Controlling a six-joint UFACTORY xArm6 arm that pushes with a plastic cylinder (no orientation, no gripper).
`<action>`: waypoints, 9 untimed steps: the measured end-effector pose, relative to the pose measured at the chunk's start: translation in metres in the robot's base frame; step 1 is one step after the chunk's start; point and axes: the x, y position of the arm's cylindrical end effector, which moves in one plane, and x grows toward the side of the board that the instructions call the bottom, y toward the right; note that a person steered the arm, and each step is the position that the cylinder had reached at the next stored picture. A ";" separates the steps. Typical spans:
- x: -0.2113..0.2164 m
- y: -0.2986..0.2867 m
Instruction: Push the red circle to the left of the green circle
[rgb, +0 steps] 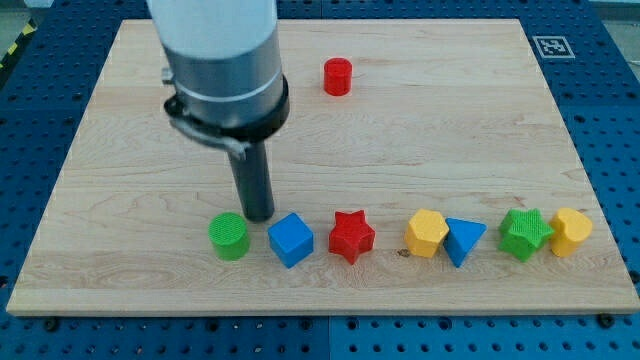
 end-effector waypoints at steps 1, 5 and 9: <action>-0.050 0.018; -0.207 0.271; -0.209 0.203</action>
